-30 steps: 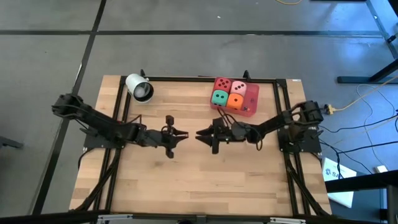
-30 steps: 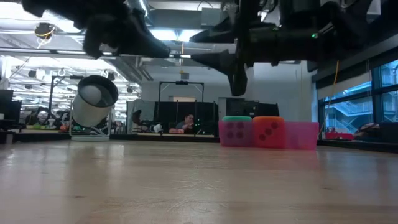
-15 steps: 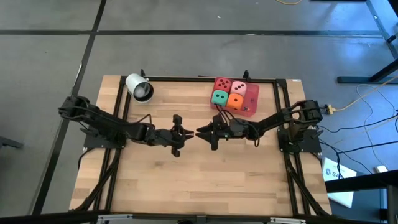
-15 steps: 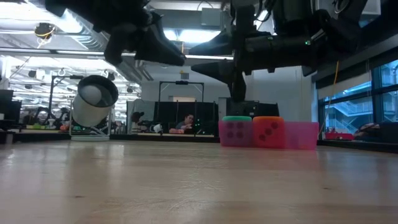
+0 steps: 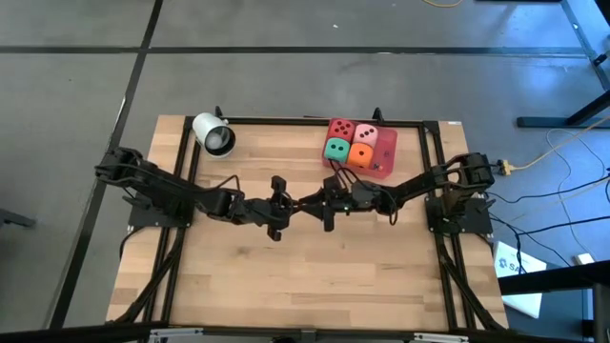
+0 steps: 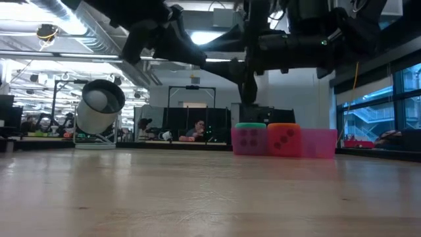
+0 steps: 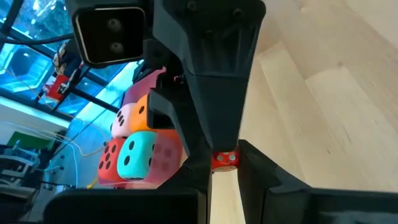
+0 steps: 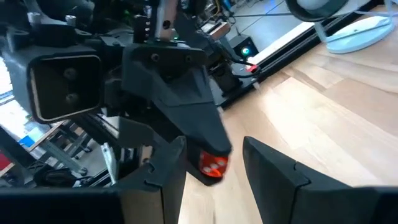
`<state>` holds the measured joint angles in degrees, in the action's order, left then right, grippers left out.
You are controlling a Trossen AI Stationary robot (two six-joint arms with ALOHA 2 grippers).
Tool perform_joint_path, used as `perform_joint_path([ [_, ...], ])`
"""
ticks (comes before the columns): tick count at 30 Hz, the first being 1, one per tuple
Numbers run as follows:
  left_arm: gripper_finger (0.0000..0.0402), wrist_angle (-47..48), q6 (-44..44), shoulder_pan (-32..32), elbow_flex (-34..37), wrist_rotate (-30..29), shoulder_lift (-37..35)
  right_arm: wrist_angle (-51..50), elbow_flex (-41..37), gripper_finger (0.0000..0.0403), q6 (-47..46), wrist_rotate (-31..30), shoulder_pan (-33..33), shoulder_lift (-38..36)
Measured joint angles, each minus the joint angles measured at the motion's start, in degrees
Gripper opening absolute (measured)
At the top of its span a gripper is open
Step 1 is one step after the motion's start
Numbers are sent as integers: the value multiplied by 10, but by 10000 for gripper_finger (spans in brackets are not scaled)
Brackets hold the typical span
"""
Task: Pick & Place Dice
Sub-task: Put the small red dice into the red bin
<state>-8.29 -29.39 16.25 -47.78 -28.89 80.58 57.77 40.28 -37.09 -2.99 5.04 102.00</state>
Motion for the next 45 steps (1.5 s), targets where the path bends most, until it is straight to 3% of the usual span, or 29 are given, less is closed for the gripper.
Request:
perform_joint_path([
  [20, 37, 21, -5, -3, -10, -18, 0, -22, 15, 158, 16, 9, 4, 0],
  [35, 36, 24, -2, -2, -10, -8, 0, -23, 15, 100, 19, 3, 4, 0],
  [45, 41, 26, 7, 10, -10, -4, -1, -23, 15, 91, 32, 7, 4, 0],
])
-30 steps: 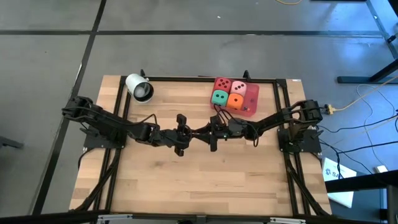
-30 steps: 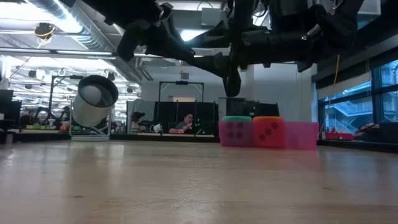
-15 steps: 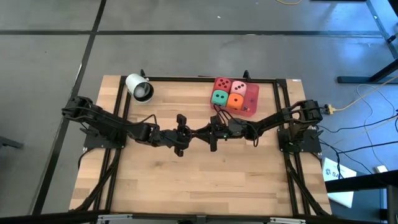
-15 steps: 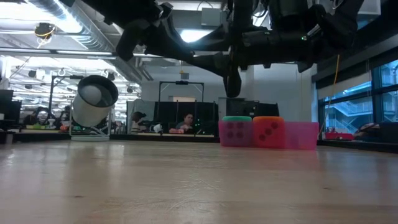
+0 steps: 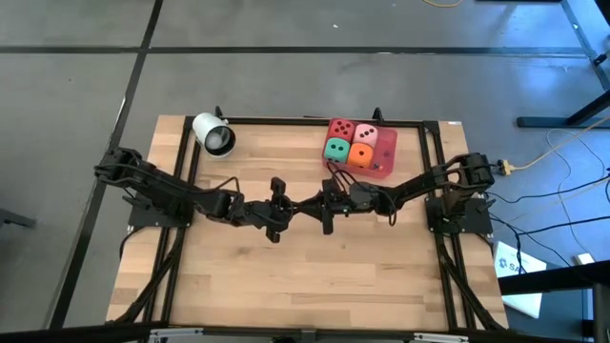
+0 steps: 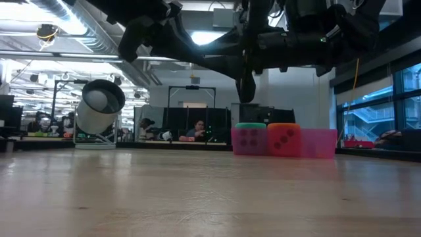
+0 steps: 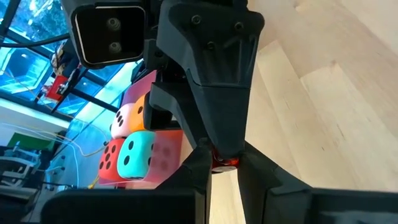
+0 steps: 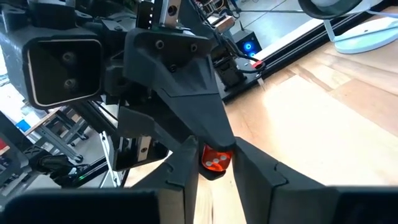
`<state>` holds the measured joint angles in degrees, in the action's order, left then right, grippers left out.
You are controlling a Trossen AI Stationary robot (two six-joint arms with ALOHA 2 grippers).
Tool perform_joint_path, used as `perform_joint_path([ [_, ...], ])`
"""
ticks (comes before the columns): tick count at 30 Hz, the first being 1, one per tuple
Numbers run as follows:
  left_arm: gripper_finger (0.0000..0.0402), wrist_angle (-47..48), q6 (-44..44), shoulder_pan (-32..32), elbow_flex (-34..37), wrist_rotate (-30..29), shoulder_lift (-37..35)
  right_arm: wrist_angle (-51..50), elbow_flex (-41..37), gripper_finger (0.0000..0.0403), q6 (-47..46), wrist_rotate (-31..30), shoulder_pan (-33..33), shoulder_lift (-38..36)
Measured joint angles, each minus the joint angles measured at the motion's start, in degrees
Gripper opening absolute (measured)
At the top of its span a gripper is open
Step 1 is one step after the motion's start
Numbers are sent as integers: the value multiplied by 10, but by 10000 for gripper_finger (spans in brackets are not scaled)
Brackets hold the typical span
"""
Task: Pick & Place Dice
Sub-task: Put the small red dice into the red bin
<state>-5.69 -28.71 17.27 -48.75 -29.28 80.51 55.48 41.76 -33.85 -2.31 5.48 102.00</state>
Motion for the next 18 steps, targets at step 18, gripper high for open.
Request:
perform_joint_path([
  [18, 94, -2, 13, 7, 0, 6, 0, 2, 0, 51, 22, -1, 0, 0],
])
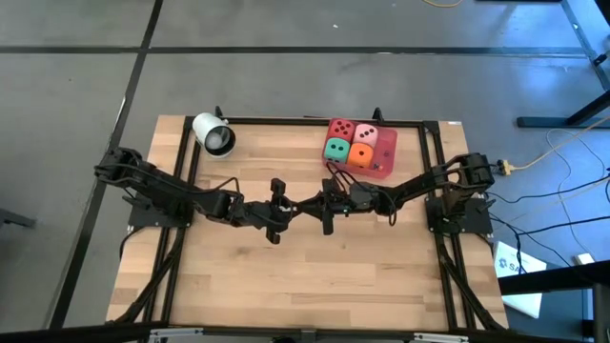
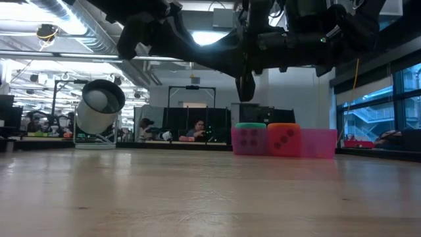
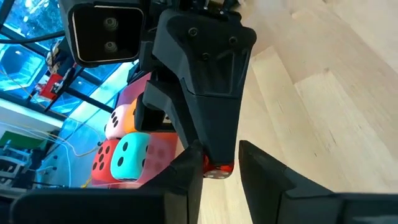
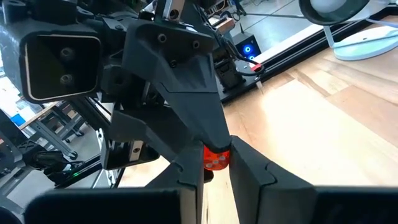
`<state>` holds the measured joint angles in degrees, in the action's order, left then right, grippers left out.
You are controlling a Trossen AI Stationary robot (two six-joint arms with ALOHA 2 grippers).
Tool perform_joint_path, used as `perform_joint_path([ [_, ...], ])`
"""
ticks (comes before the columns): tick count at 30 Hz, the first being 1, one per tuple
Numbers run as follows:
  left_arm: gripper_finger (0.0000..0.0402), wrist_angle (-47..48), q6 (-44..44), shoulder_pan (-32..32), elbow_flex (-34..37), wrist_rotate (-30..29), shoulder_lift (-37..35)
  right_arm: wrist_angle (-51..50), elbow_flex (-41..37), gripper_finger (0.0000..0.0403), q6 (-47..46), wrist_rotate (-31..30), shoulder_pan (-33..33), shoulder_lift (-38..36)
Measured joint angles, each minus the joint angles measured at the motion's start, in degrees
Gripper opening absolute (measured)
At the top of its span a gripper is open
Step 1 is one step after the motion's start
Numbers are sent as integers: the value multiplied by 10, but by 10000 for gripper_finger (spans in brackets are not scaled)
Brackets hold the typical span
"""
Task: Pick & Place Dice
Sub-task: Put the small red dice into the red bin
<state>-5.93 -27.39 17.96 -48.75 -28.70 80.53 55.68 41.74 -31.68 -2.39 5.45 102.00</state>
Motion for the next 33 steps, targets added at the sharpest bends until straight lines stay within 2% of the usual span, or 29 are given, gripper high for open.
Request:
perform_joint_path([
  [10, 142, 0, 8, 17, 0, 10, -2, 3, 0, 51, 8, 7, 0, 0],
  [16, 176, 3, 3, 32, 1, -44, -13, 5, 2, 51, 10, 13, -2, 0],
  [21, 191, 8, 11, 49, 1, -67, -64, 2, 2, 51, 20, 20, -2, -1],
  [28, 187, 119, 95, 65, 4, -69, -166, -46, 1, 51, 75, 31, -2, -55],
  [33, 181, 134, 146, 62, 42, -41, -237, -162, 1, 51, 138, -28, 0, -148],
])
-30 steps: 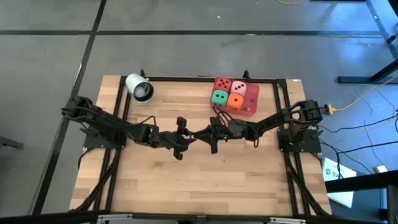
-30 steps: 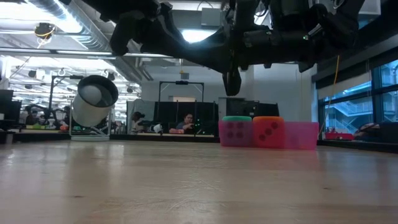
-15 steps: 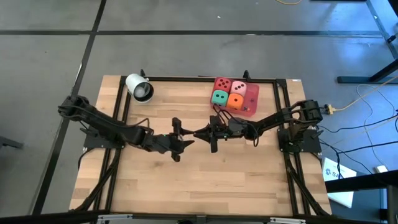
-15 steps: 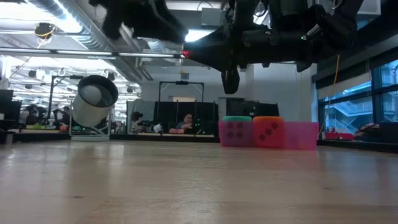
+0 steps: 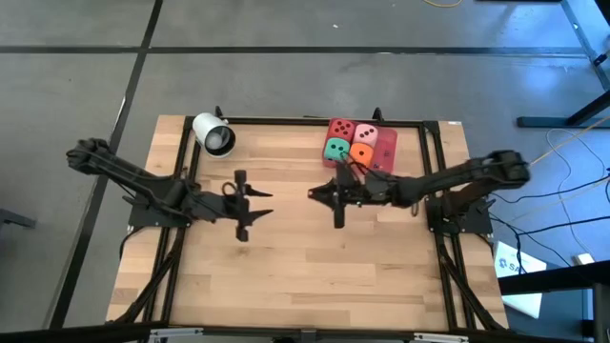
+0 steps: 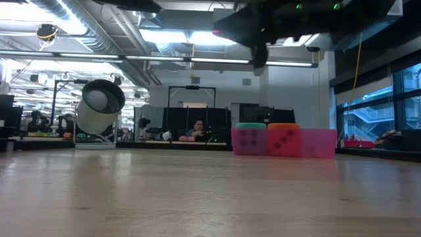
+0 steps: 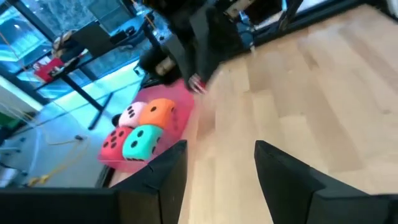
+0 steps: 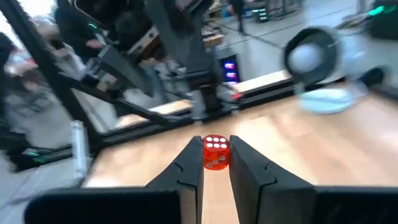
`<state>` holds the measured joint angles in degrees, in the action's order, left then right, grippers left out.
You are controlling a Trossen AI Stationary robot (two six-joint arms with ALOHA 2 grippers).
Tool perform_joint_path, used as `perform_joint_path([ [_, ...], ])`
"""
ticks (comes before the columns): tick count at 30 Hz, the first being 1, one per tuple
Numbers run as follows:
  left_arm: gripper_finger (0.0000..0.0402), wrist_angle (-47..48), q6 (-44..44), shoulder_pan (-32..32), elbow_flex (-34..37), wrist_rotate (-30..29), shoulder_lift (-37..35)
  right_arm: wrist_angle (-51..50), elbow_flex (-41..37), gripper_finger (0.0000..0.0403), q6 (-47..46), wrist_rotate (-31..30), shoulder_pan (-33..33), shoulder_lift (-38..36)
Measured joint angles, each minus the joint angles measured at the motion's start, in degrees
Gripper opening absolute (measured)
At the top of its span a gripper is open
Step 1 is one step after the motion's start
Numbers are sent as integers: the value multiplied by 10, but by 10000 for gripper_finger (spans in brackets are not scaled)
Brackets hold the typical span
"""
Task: Pick & Place Dice
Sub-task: Put the small red dice into the red bin
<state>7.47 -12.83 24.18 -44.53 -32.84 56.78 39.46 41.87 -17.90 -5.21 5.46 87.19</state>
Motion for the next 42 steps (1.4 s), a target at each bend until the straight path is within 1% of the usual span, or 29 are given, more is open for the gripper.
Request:
perform_joint_path([
  [4, 178, -10, 20, 0, 39, 6, -45, -85, 0, 51, 49, -56, 8, -79],
  [7, 178, -50, 26, -3, 79, 6, -71, -153, 0, 51, 82, -107, 21, -132],
  [10, 180, -79, 40, -12, 121, 13, -98, -225, 0, 51, 99, -170, 39, -176],
  [14, 179, -119, 65, -35, 174, 31, -138, -313, -1, 51, 110, -259, 70, -217],
  [19, 175, -169, 76, -76, 232, 55, -189, -395, -1, 51, 122, -368, 111, -250],
  [22, 173, -191, 78, -105, 255, 77, -217, -439, -1, 51, 124, -413, 127, -265],
  [26, 174, -226, 77, -143, 276, 109, -239, -494, -4, 51, 117, -441, 136, -285],
  [30, 174, -227, 88, -178, 279, 137, -243, -514, -41, 51, 104, -466, 142, -325],
  [35, 169, -225, 97, -212, 279, 179, -242, -513, -105, 51, 79, -467, 146, -407],
  [38, 166, -221, 103, -228, 279, 193, -242, -510, -135, 51, 74, -466, 149, -455],
  [42, 164, -216, 106, -248, 279, 210, -242, -482, -173, 51, 93, -442, 157, -518],
])
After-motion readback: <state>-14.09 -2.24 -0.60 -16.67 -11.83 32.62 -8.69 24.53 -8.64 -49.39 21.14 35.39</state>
